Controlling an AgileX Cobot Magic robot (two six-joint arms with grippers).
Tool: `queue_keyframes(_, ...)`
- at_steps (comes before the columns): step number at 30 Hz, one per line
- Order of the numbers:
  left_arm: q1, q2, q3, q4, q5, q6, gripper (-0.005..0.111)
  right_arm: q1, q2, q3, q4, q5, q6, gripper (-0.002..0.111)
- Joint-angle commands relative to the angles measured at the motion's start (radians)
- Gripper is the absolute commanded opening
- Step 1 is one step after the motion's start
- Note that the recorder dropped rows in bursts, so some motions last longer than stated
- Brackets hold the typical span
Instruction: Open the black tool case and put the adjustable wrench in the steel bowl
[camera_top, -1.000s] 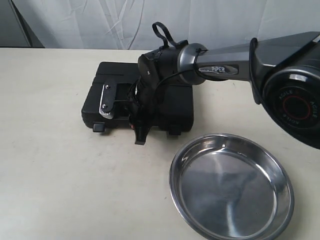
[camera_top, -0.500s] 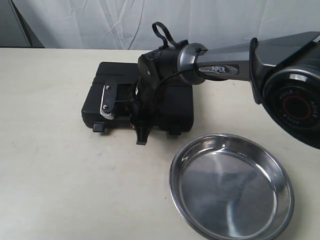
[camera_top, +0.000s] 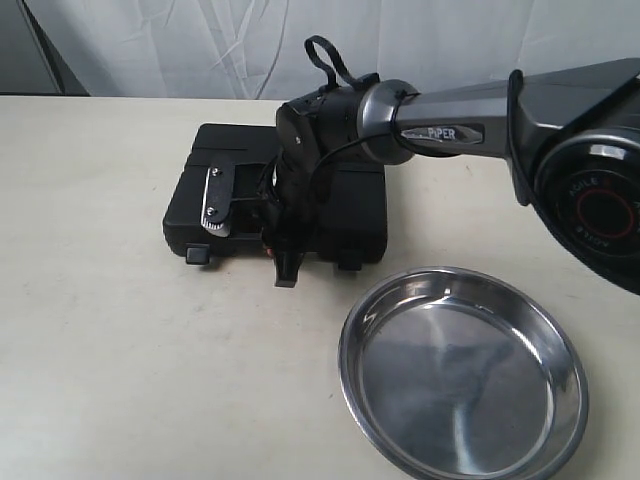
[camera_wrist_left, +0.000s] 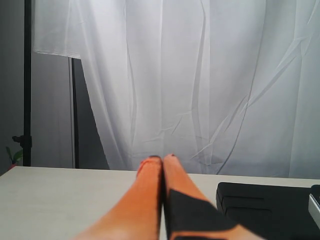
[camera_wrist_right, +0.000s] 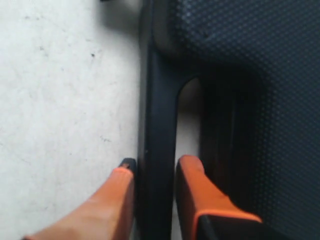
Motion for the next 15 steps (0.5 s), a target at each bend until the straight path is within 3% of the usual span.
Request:
queue_keyframes(1, -0.002, 0.005, -0.004, 0.002, -0.005, -0.002, 0.0, -0.005, -0.018, -0.005, -0.009, -0.035, 0.001, 0.028)
queue_keyframes(6, -0.002, 0.005, -0.004, 0.002, -0.005, -0.002, 0.0, -0.005, -0.018, -0.005, -0.009, -0.04, 0.001, 0.026)
queue_keyframes(11, -0.002, 0.005, -0.004, 0.002, -0.005, -0.002, 0.0, -0.005, -0.021, -0.005, -0.009, -0.04, 0.001, 0.0)
queue_keyframes(15, -0.002, 0.005, -0.004, 0.002, -0.005, 0.0, 0.0, -0.005, -0.029, -0.005, -0.009, -0.04, 0.001, -0.001)
